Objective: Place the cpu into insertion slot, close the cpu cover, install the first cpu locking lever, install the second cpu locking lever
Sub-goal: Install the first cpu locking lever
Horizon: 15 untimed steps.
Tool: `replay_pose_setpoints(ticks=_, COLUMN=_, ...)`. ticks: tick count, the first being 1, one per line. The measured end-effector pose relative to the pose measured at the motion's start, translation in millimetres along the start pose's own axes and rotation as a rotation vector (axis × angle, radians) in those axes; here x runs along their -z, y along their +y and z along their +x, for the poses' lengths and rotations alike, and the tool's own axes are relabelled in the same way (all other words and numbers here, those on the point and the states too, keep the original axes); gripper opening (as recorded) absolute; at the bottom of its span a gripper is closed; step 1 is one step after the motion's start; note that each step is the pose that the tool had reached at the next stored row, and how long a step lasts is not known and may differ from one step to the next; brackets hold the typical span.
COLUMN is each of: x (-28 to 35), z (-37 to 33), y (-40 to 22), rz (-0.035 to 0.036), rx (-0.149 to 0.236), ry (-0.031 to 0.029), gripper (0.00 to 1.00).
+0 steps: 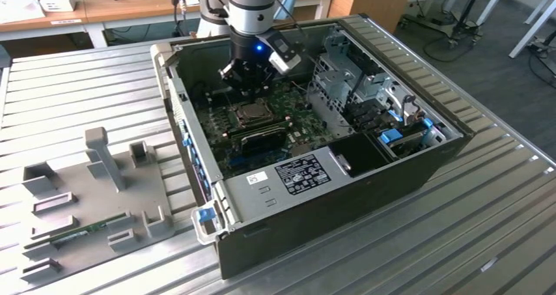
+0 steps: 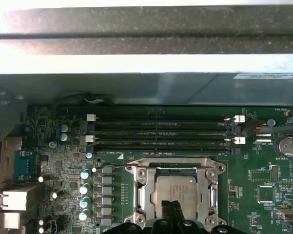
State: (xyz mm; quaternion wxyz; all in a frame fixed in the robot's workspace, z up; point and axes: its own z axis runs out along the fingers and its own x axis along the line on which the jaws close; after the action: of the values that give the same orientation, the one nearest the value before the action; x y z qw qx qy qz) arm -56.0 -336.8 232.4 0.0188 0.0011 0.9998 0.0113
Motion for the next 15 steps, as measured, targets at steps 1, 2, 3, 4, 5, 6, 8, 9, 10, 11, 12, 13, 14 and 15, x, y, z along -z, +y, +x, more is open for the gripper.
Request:
replay_pose_setpoints(ticks=1, x=0.0, z=0.8, y=0.0, rz=0.0000, rx=0.000, ry=-0.0007, gripper=0.11)
replay_pose_setpoints(ticks=2, x=0.1, z=1.6, y=0.0, rz=0.0000, rx=0.000, ry=-0.0014, gripper=0.11)
replay_pose_setpoints(ticks=3, x=0.1, z=2.2, y=0.0, rz=0.0000, rx=0.000, ry=-0.0019, gripper=0.11)
replay_pose_setpoints(ticks=4, x=0.1, z=2.8, y=0.0, rz=-0.0001, rx=0.000, ry=-0.0025, gripper=0.11)
replay_pose_setpoints(ticks=5, x=0.1, z=3.5, y=0.0, rz=0.0000, rx=0.000, ry=-0.0030, gripper=0.11)
replay_pose_setpoints(ticks=6, x=0.1, z=4.2, y=0.0, rz=-0.0001, rx=0.000, ry=-0.0037, gripper=0.11)
replay_pose_setpoints(ticks=8, x=0.2, z=6.0, y=-0.1, rz=0.0000, rx=0.000, ry=-0.0052, gripper=0.11)
replay_pose_setpoints(ticks=9, x=0.2, z=6.8, y=-0.1, rz=0.0000, rx=0.000, ry=-0.0060, gripper=0.11)
replay_pose_setpoints(ticks=10, x=0.3, z=7.5, y=-0.1, rz=0.0000, rx=0.000, ry=-0.0066, gripper=0.11)
replay_pose_setpoints(ticks=11, x=0.3, z=7.8, y=0.0, rz=0.0000, rx=0.000, ry=-0.0068, gripper=0.11)
replay_pose_setpoints(ticks=12, x=0.3, z=7.8, y=0.0, rz=0.0000, rx=0.000, ry=-0.0069, gripper=0.11)
replay_pose_setpoints(ticks=13, x=0.3, z=7.8, y=-0.1, rz=-0.0001, rx=0.000, ry=-0.0070, gripper=0.11)
replay_pose_setpoints(ticks=14, x=0.3, z=7.9, y=-0.1, rz=-0.0001, rx=0.000, ry=-0.0070, gripper=0.11)
replay_pose_setpoints(ticks=15, x=0.3, z=7.9, y=-0.1, rz=0.0000, rx=0.000, ry=-0.0070, gripper=0.11)
